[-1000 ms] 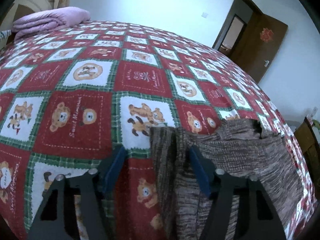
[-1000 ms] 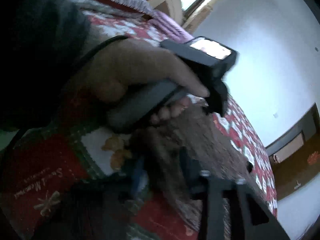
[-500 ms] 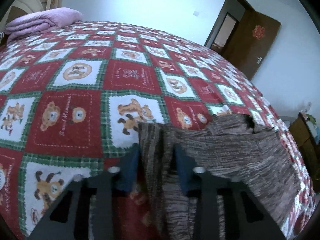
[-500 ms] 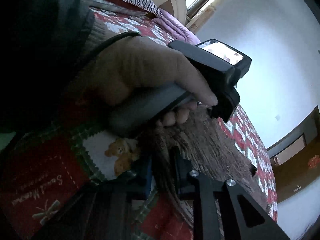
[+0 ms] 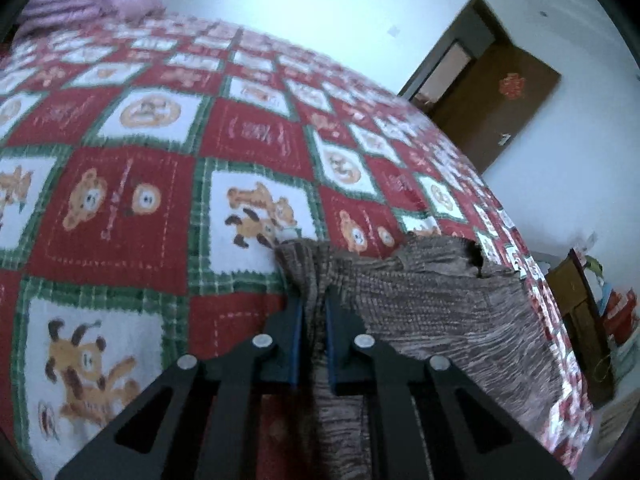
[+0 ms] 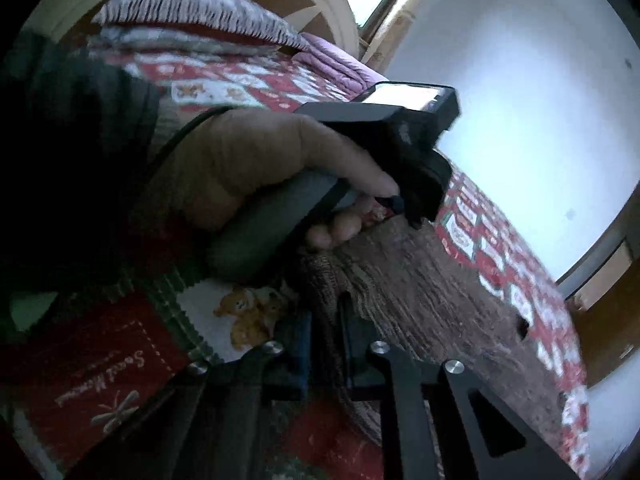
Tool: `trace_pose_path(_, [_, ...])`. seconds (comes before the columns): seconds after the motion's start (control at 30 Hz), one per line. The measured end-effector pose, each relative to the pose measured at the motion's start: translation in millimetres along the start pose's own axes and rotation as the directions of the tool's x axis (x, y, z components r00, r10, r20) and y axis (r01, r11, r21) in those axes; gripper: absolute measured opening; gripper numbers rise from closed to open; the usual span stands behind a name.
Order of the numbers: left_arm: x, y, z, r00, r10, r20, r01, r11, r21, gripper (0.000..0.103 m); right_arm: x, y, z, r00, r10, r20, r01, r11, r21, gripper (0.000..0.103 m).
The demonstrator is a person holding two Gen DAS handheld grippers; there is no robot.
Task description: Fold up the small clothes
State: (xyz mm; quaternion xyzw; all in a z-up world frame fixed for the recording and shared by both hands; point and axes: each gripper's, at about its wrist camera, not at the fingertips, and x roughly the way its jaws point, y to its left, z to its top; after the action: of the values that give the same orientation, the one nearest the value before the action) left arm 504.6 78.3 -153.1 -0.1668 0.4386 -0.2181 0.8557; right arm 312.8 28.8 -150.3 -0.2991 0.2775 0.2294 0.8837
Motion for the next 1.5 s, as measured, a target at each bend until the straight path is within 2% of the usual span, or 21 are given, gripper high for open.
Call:
trace_pose_path(0.13, [-11,-20,-3,0.998,0.062,-0.025,-0.06,0.995,0.084,0.009,-9,-18,-3,0.998,0.059,0.011,-0.059,0.994,0.093,0.01])
trace_pose_path(0.27, [-11,-14,-5,0.996,0.074,-0.044,-0.074,0.997,0.013,0.009,-16,-28,-8,0.994,0.102,0.028,-0.105,0.981,0.165,0.01])
trace_pose_path(0.37, [-16,-17,-3,0.998,0.062,-0.027,-0.063,0.997,-0.043,0.009,-23,-39,-14,0.991,0.126,0.043,-0.133,0.967,0.22,0.01])
trace_pose_path(0.5, [-24,-32,4,0.998,0.055,0.006,-0.054,0.996,-0.069,0.009,-33,-59,-20,0.99,0.126,0.064,-0.139,0.949,0.284,0.01])
trace_pose_path(0.9, [-32,-96,20,0.999,-0.015,0.043,0.017,0.999,-0.049,0.009,-56,-109,-49,0.988,0.126,0.094,-0.155,0.881,0.446,0.009])
trace_pose_path(1.17, [-28,-160,21,0.995,-0.091,0.048,0.089,0.995,0.04,0.009,-78,-153,-75,0.987,0.12,0.105,-0.158,0.82,0.551,0.009])
trace_pose_path(1.5, [-7,-212,17,0.988,-0.153,0.023,0.15,0.984,0.096,0.008,-103,-194,-117,0.993,0.083,0.083,-0.117,0.767,0.631,0.009])
